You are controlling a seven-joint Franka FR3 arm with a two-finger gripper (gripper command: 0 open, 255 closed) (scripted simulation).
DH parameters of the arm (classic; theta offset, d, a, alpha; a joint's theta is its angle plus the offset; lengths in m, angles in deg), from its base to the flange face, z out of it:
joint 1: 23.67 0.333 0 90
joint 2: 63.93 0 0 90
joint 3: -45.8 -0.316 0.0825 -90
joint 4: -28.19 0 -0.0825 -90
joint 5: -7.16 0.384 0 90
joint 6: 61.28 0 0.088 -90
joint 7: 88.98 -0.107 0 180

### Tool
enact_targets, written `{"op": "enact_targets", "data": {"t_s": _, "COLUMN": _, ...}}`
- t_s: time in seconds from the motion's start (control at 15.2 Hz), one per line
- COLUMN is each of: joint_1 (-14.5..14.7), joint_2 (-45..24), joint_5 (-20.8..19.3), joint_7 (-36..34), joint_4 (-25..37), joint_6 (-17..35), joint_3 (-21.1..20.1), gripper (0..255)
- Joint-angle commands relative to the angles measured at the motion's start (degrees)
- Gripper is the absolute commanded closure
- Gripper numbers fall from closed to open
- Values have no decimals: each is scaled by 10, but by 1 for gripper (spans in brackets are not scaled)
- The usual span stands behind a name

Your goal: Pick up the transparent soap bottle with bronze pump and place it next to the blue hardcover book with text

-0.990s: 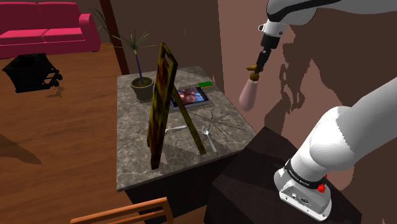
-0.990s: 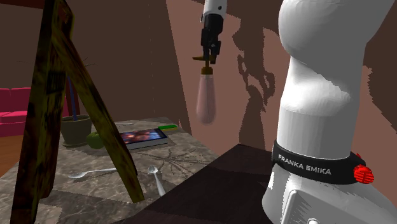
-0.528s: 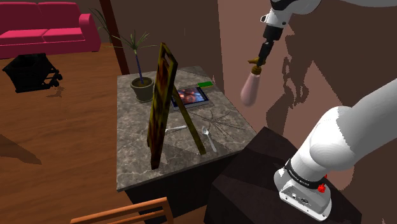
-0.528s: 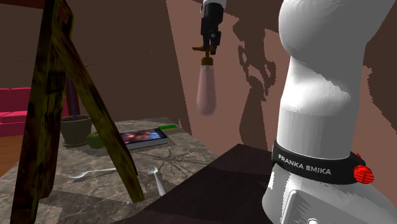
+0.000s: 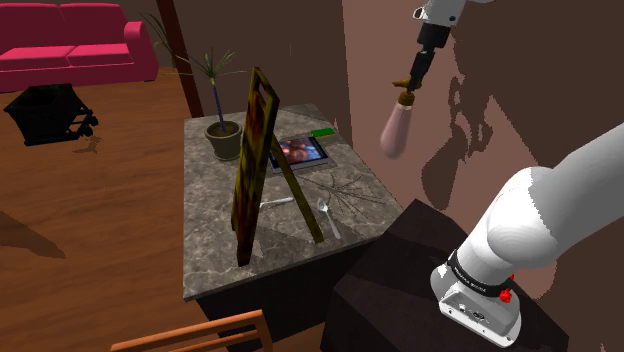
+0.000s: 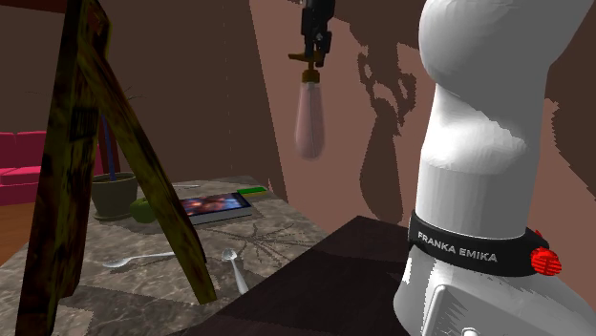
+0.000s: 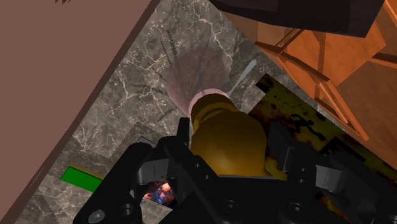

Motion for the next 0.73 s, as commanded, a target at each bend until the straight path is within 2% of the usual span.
{"op": "enact_targets", "data": {"t_s": 0.0, "joint_1": 0, "joint_2": 0, "joint_5": 0, "joint_7": 0, "joint_4": 18, "joint_6": -18, "joint_3": -1, "gripper": 255}}
{"op": "enact_targets", "data": {"t_s": 0.66, "joint_1": 6, "joint_2": -16, "joint_5": 9, "joint_7": -3, "joint_4": 109, "joint_6": -95, "joint_3": -2, "gripper": 255}}
